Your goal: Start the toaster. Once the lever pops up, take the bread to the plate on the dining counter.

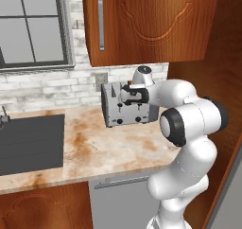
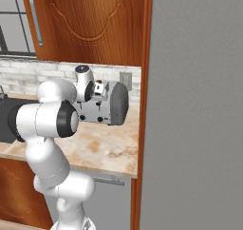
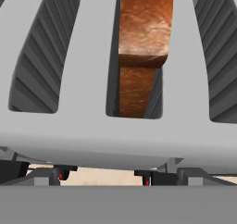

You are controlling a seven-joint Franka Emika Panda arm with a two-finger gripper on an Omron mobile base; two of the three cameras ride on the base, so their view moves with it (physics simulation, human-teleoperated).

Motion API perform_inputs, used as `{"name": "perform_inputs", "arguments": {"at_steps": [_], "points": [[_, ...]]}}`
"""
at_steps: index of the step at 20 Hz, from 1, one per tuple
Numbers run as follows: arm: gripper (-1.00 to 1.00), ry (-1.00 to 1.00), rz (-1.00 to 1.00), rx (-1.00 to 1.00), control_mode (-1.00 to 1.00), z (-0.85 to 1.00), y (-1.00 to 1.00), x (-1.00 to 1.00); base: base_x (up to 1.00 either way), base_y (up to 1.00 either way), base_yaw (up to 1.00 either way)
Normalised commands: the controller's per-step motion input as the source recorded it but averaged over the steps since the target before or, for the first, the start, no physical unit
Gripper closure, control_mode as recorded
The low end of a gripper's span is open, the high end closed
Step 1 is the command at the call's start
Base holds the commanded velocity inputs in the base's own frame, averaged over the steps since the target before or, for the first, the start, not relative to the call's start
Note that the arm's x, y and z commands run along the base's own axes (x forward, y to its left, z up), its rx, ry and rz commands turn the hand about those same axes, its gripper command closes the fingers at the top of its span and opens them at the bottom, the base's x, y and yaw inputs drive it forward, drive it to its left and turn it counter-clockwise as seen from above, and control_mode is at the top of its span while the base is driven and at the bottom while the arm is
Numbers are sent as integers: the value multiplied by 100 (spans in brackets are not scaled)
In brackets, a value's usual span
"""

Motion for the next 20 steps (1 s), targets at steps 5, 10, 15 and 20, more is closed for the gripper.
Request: {"name": "perform_inputs", "arguments": {"at_steps": [5,10,15,20], "points": [[-100,0,0,0,-100,0,0,0,0,0,0],[-100,0,0,0,-100,-2,0,0,0,0,0],[-100,0,0,0,-100,-18,0,-1,0,0,0],[-100,0,0,0,-100,-27,0,-3,0,0,0]]}}
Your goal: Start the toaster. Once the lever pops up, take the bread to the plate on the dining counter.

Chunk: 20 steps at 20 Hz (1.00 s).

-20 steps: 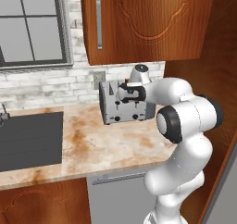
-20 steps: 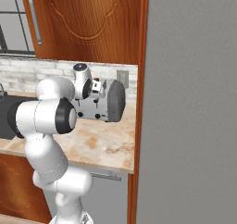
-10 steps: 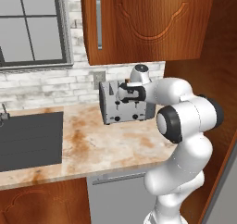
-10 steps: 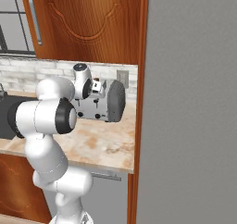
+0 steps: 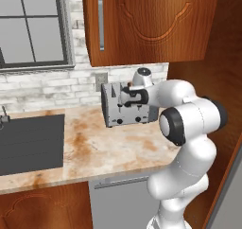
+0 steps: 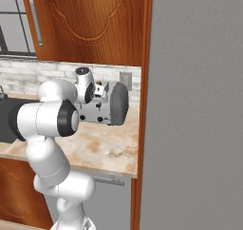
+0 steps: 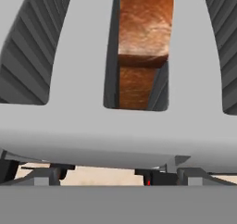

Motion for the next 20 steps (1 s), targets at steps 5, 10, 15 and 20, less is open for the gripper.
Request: {"name": "perform_inputs", "arguments": {"at_steps": [5,10,15,20], "points": [[-100,0,0,0,-100,-21,0,-2,0,0,0],[-100,0,0,0,-100,-28,0,-4,0,0,0],[-100,0,0,0,-100,-26,0,0,0,0,0],[-100,0,0,0,-100,-19,0,0,0,0,0]]}}
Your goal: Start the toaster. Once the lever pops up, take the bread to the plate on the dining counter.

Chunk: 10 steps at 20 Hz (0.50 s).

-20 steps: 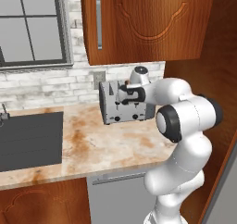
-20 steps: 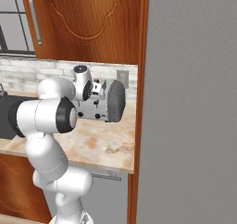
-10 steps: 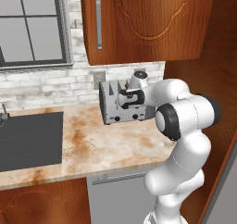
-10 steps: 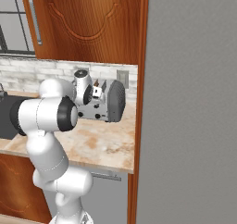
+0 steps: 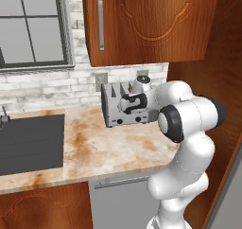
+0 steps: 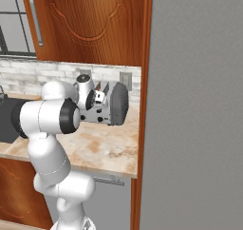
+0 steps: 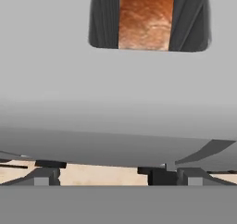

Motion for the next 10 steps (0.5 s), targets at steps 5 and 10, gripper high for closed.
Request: {"name": "perform_inputs", "arguments": {"at_steps": [5,10], "points": [[-100,0,0,0,-100,-2,0,0,0,0,0],[-100,-1,0,0,-100,3,0,0,0,0,0]]}}
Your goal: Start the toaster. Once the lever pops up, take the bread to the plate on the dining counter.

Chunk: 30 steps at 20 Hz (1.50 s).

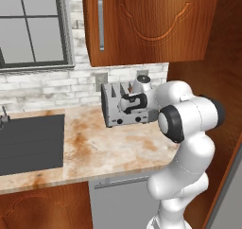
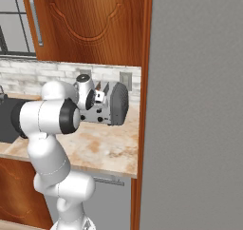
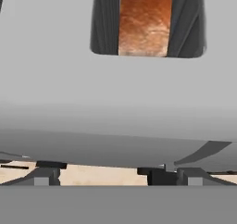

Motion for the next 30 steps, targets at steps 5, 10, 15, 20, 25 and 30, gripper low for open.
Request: {"name": "perform_inputs", "arguments": {"at_steps": [5,10,15,20,25,30], "points": [[-100,-13,0,0,-100,12,0,0,0,0,0],[-100,-14,0,0,-100,21,0,-2,0,0,0],[-100,-10,0,0,-100,36,0,-4,0,0,0],[-100,-7,0,0,-100,41,-1,-6,0,0,0],[-100,-12,0,0,-100,23,-8,-4,0,0,0],[-100,-18,0,3,-100,4,-15,-14,0,0,0]]}}
